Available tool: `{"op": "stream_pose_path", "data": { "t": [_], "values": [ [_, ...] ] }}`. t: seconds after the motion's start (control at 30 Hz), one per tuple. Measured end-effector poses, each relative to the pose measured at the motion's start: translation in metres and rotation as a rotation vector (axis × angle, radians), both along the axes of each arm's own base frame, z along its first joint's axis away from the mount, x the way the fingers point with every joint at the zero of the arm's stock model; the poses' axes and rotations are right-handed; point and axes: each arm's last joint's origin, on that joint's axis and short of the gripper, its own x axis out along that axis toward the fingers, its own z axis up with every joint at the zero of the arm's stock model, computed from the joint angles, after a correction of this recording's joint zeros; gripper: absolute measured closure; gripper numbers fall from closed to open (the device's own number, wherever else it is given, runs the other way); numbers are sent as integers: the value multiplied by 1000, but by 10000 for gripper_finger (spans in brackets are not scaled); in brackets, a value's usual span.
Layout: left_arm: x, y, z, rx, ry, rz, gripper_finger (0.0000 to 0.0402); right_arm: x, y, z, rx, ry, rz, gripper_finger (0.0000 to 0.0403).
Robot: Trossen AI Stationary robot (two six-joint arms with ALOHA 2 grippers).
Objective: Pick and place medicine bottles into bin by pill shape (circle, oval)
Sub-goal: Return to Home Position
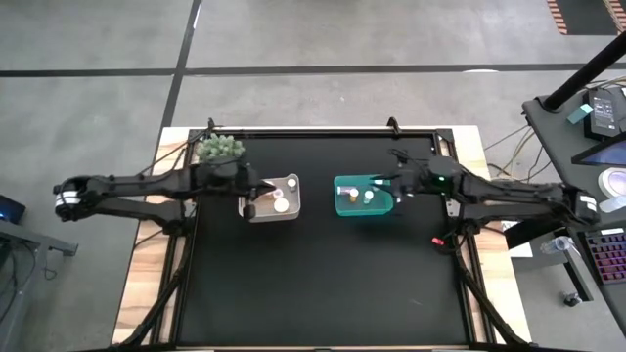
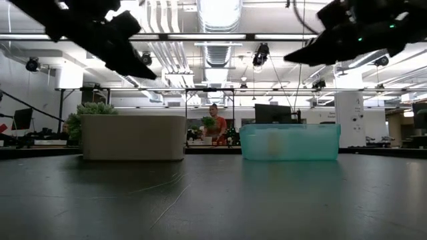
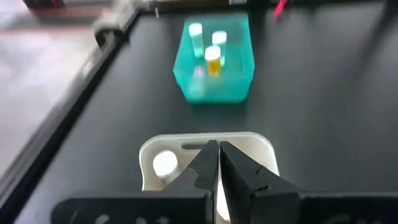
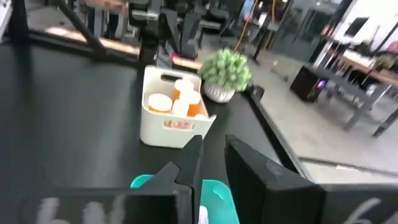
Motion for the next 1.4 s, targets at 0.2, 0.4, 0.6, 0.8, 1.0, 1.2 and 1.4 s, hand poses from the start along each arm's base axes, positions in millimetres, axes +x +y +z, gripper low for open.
{"op": "stream_pose_path", "data": {
  "t": [0.2,0.4,0.6,0.8,1.0,1.2,1.4],
  "values": [
    [-30,-8,1,42,-183,-1,402,-28,9,-1,-33,-98,0,370],
    [-57,-15,1,72,-299,-2,402,-56,19,3,-68,-203,0,377],
    [-74,-19,-9,87,-362,-2,402,-83,27,9,-86,-270,0,377],
    [-89,-23,-19,106,-439,-2,402,-99,33,9,-88,-303,4,377],
    [-102,-26,-25,132,-539,-3,402,-104,35,2,-78,-286,-1,377],
    [-104,-27,-41,125,-545,-3,401,-96,32,-13,-41,-250,-1,377],
    [-99,-25,-54,78,-533,6,401,-89,30,-40,19,-246,-4,377]
  ]
}}
